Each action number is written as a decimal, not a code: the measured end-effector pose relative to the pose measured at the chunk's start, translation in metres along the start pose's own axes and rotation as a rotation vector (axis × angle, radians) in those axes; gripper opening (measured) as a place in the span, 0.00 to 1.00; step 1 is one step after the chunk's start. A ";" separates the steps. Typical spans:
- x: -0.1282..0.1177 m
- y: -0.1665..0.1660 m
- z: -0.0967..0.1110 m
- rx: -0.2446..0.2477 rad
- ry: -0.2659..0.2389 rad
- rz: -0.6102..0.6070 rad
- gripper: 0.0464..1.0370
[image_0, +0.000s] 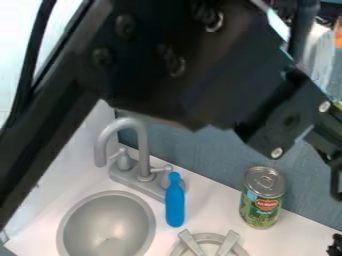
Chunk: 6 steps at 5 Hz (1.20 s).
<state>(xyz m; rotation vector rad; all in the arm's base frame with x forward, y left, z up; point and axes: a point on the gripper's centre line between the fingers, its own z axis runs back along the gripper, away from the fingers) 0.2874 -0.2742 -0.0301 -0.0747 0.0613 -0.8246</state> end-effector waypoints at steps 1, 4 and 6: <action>0.004 -0.009 -0.006 -0.003 0.012 -0.039 0.32; 0.001 -0.008 -0.004 0.006 0.012 -0.007 0.06; -0.038 -0.004 0.059 0.097 -0.127 0.130 0.06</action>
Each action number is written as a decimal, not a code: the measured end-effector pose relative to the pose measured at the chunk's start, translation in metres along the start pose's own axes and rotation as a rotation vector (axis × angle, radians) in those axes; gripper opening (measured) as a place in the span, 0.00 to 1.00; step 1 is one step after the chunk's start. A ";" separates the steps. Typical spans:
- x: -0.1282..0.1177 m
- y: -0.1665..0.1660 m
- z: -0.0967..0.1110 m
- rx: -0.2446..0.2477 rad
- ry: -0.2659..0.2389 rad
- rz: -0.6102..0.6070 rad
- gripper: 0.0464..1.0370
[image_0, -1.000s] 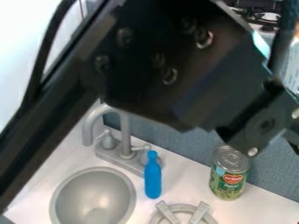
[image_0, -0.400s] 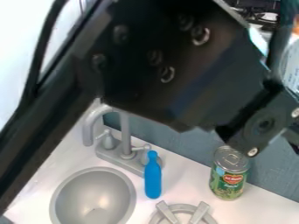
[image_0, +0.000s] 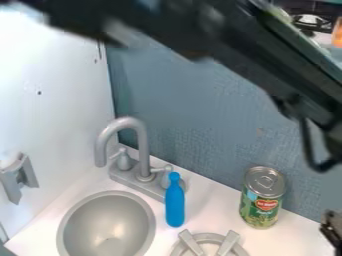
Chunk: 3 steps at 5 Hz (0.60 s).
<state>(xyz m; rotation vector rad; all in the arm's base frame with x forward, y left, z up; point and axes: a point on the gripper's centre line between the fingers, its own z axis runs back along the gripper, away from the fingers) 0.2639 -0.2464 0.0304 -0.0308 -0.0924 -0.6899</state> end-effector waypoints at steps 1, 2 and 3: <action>-0.039 0.017 0.003 -0.018 0.009 0.122 0.06; -0.060 0.045 -0.006 -0.046 0.049 0.254 0.06; -0.067 0.063 -0.012 -0.064 0.033 0.309 0.06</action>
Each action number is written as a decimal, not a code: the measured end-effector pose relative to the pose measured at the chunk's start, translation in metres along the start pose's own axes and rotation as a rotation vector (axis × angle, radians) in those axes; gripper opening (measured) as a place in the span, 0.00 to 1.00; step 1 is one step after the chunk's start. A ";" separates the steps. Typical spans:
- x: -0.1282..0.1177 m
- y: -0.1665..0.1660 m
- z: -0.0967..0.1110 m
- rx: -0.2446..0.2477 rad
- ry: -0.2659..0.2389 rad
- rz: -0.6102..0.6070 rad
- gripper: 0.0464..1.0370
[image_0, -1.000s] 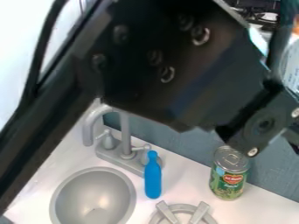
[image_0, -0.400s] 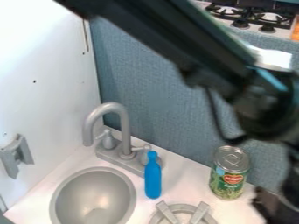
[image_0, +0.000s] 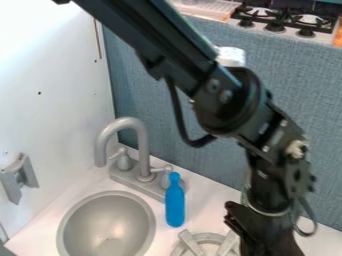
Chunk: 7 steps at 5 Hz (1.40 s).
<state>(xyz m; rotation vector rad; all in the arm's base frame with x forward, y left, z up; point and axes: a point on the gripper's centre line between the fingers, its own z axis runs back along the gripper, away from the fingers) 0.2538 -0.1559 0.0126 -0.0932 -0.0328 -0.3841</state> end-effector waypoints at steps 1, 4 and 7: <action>0.004 0.017 0.001 0.002 -0.014 0.036 0.06; -0.005 0.067 -0.017 0.010 0.032 0.130 0.06; 0.003 0.074 -0.039 -0.026 0.040 0.112 0.06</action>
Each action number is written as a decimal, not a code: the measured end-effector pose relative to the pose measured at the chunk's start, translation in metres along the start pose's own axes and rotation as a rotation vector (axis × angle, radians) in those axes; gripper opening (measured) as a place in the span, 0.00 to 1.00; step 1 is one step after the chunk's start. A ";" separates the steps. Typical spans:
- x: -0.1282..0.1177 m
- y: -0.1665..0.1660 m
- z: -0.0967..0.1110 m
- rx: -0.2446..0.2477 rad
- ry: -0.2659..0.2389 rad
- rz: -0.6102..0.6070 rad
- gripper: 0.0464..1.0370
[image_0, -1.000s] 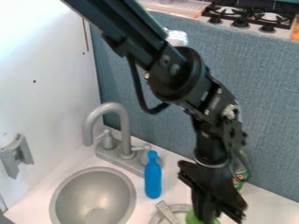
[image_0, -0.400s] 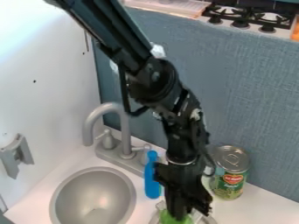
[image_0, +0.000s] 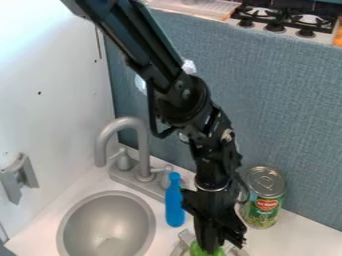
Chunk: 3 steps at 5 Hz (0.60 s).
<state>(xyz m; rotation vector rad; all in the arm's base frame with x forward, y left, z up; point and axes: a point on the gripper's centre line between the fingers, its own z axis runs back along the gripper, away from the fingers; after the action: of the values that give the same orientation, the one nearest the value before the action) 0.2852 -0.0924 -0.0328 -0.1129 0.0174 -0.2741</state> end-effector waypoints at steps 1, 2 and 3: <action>0.005 0.000 -0.003 -0.005 -0.007 0.001 0.06; 0.009 -0.001 -0.002 -0.014 -0.005 0.011 0.10; 0.007 -0.002 -0.001 -0.017 0.018 0.039 0.31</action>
<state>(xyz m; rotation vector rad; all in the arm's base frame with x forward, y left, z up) 0.2909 -0.0962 -0.0336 -0.1273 0.0395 -0.2356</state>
